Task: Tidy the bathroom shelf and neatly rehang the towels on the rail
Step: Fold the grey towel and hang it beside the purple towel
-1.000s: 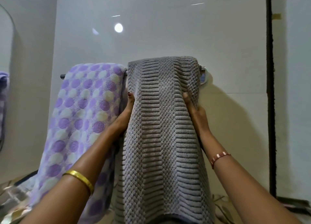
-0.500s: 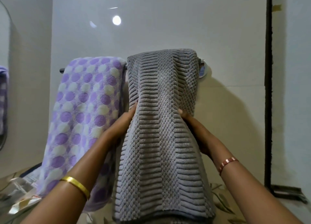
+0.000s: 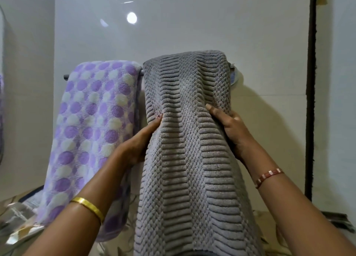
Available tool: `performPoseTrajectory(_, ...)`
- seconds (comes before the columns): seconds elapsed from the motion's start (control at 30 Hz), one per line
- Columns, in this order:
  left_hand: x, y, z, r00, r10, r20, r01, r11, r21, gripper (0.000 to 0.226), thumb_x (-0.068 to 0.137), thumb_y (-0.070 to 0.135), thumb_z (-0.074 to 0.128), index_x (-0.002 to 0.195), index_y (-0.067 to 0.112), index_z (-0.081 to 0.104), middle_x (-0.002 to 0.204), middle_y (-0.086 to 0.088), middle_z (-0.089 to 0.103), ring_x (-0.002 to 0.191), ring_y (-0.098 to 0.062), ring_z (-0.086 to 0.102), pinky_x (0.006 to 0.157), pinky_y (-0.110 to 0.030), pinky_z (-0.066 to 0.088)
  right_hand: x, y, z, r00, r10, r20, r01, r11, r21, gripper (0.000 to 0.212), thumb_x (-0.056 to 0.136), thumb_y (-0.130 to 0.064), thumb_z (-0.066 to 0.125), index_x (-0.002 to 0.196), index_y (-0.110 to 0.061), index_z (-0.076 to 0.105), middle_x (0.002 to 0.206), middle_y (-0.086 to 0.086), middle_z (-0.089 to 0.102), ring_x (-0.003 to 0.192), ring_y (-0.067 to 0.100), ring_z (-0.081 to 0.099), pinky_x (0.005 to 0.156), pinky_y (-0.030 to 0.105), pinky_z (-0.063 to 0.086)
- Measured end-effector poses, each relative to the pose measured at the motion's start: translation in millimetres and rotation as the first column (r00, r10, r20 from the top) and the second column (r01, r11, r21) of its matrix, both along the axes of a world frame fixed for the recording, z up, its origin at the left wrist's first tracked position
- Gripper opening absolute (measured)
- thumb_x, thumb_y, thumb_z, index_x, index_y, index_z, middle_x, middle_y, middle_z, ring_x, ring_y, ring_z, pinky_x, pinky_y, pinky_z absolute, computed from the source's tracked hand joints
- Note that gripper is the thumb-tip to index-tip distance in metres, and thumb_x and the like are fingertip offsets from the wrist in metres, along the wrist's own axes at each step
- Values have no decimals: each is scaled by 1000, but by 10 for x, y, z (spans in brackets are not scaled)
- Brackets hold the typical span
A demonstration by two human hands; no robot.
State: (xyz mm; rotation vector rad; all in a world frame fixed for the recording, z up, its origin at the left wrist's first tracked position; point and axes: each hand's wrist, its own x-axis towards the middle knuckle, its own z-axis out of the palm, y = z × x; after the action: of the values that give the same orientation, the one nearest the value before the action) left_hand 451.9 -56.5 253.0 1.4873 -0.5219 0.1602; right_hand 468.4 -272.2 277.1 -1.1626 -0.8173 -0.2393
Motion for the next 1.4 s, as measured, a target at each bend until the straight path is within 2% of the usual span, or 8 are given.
performPoseTrajectory(0.13,48,-58,-70,998,33,51,-35,999,41,42,90,49,33,78,39,72,80,13,75,77,-2,70,59,-17,55,42,-38,-176,989,122,-85,-136,971,-195,41,62,-41,68,94,-15,69,90,-3,76,83,12,71,63,17,55)
performPoseTrajectory(0.3,109,-53,-82,980,175,100,-179,983,36,35,83,49,47,94,20,64,83,8,75,79,-5,70,68,-18,55,114,-119,-271,990,-16,-139,-26,955,-295,42,58,-46,70,87,-15,69,85,-6,76,81,9,71,68,17,56)
performPoseTrajectory(0.5,-5,-88,100,974,206,92,-189,967,-168,54,75,59,51,105,17,65,99,-4,71,90,-16,67,84,-31,54,50,-91,-127,997,-60,-44,54,990,-129,31,61,-37,76,84,-17,67,83,-5,76,80,10,71,66,19,56)
performPoseTrajectory(0.67,31,-61,186,748,611,259,-586,792,-173,19,86,35,57,73,23,62,73,7,64,67,-5,59,52,-7,47,50,-87,-133,945,-325,44,328,938,-109,22,75,-34,71,85,-25,55,91,-4,68,83,14,67,74,26,56)
performPoseTrajectory(0.9,78,-75,98,709,645,285,-638,759,-130,10,91,18,52,98,19,60,86,2,64,79,-11,57,71,-27,47,54,-217,-171,916,-367,163,399,881,-256,31,80,-26,68,106,-16,55,108,6,67,93,18,65,83,29,54)
performPoseTrajectory(1.07,-35,-88,452,694,649,310,-622,758,-194,13,85,8,49,97,14,50,66,-1,50,48,-3,46,39,-12,38,-129,-186,207,824,-485,294,542,826,-155,24,76,-43,67,89,-24,60,98,-1,70,88,14,66,80,31,54)
performPoseTrajectory(1.23,-134,-166,911,650,676,349,-667,727,-166,69,77,62,51,121,9,52,120,-9,61,110,-23,57,97,-39,45,-235,-25,763,744,-618,256,648,761,-45,40,76,-57,59,69,-21,46,62,-8,47,51,7,42,40,7,36)
performPoseTrajectory(1.4,-127,-185,1077,690,679,250,-664,732,-155,64,69,44,73,117,6,55,113,-12,66,98,-24,64,89,-37,52,-177,141,1006,718,-681,142,693,719,-56,42,84,-47,57,99,-9,46,94,3,54,87,20,52,78,34,48)
